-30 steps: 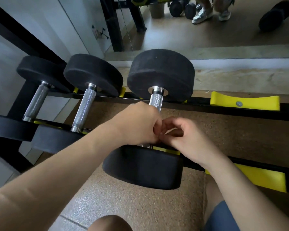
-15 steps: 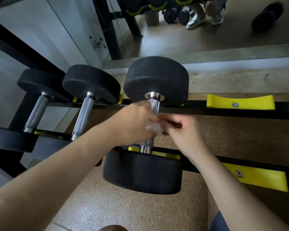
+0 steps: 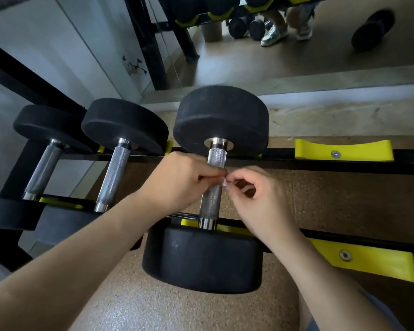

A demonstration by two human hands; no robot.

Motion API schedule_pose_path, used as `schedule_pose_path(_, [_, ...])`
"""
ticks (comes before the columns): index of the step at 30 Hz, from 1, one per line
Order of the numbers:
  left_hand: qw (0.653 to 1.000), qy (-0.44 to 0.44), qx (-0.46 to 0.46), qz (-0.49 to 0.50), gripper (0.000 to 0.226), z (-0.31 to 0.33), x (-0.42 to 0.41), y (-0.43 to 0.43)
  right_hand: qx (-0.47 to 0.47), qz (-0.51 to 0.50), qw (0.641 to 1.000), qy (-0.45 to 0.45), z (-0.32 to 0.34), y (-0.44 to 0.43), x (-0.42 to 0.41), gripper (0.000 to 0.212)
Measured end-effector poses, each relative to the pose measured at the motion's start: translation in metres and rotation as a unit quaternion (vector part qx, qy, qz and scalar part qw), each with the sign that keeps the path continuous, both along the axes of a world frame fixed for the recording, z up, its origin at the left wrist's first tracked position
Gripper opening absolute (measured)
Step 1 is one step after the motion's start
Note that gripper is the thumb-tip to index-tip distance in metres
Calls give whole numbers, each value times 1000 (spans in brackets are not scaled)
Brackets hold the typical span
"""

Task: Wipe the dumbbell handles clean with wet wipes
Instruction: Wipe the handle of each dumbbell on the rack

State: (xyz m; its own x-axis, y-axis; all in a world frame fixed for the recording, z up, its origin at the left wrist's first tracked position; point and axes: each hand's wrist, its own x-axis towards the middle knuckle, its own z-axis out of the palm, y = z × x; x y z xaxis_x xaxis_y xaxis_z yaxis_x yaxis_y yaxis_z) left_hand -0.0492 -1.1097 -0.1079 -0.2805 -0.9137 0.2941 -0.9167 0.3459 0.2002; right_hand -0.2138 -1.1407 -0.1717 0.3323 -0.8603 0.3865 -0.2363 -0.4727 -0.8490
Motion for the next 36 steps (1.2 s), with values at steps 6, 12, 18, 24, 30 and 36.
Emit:
schedule_pose_path(6, [979, 161, -48, 118, 20, -7, -1, -19, -66, 32, 997, 9, 17, -24, 6, 22])
schedule_pose_path(12, [940, 248, 225, 63, 8, -4, 7, 12, -101, 161, 976, 107, 25, -13, -4, 10])
schedule_pose_path(18, [908, 282, 297, 91, 29, 7, 6, 20, -200, 273, 922, 187, 45, -33, 4, 16])
schedule_pose_path(24, [857, 416, 245, 178, 37, 9, 3, 50, -273, 348, 859, 258, 48, -42, 17, 15])
schedule_pose_path(30, [832, 416, 54, 362, 18, -8, -26, 101, -220, 450, 828, 252, 42, -20, 12, 12])
schedule_pose_path(36, [764, 465, 95, 438, 28, -15, -30, 102, -244, 341, 882, 216, 44, -46, 24, 11])
